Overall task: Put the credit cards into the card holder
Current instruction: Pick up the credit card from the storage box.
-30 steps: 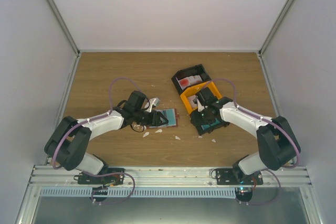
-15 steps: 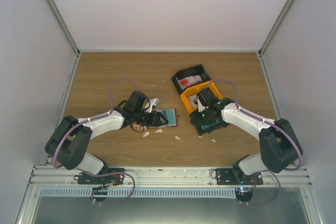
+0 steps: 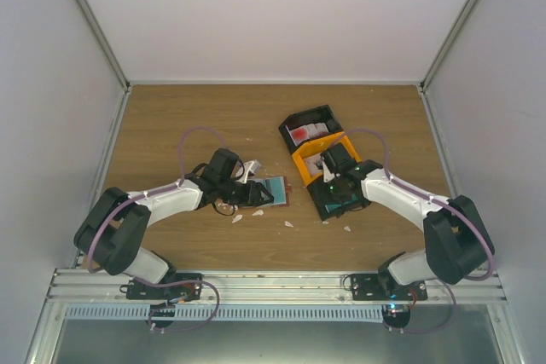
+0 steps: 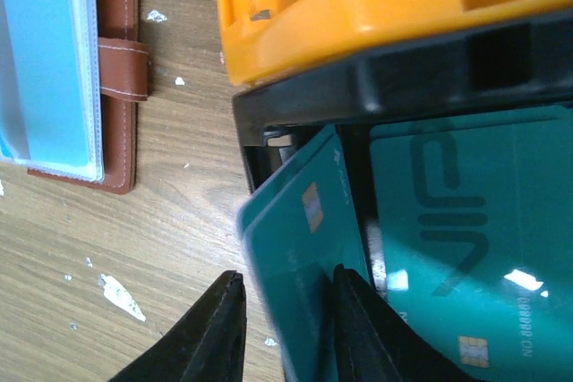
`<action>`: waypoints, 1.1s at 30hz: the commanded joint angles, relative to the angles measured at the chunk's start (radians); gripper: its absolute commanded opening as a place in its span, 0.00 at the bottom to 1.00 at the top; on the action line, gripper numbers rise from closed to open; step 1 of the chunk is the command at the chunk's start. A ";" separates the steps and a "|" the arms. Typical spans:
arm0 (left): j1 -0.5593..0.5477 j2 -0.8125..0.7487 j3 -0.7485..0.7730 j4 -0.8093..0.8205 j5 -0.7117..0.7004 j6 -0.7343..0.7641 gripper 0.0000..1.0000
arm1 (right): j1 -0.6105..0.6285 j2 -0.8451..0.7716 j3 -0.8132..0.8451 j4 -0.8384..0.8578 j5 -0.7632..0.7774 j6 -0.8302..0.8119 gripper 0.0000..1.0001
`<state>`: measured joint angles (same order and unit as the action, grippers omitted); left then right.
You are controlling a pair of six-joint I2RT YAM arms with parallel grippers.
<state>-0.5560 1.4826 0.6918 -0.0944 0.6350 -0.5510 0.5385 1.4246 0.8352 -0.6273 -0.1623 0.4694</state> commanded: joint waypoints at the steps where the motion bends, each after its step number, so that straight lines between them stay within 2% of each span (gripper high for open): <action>1: -0.011 0.003 0.010 0.021 -0.004 -0.006 0.51 | 0.000 -0.024 -0.011 0.011 0.009 0.018 0.24; 6: -0.017 -0.003 0.017 0.031 0.006 -0.010 0.51 | -0.001 -0.034 0.000 0.009 0.063 0.035 0.08; 11: -0.030 0.005 0.036 0.060 0.021 -0.029 0.56 | -0.016 -0.047 0.032 -0.007 0.133 0.032 0.04; 17: -0.059 0.018 0.082 0.109 0.033 -0.063 0.66 | -0.065 -0.086 0.050 0.006 0.115 -0.024 0.01; 23: -0.091 0.053 0.131 0.212 0.035 -0.133 0.77 | -0.176 -0.179 0.015 0.071 -0.043 -0.099 0.00; 29: -0.126 0.133 0.203 0.304 0.063 -0.175 0.90 | -0.327 -0.262 -0.041 0.177 -0.352 -0.136 0.01; 33: -0.149 0.203 0.307 0.300 0.065 -0.156 0.94 | -0.406 -0.289 -0.082 0.245 -0.528 -0.129 0.01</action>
<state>-0.6811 1.6348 0.9009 0.1211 0.6777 -0.7101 0.1909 1.1610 0.7910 -0.4805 -0.4576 0.3614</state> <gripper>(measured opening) 0.932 0.025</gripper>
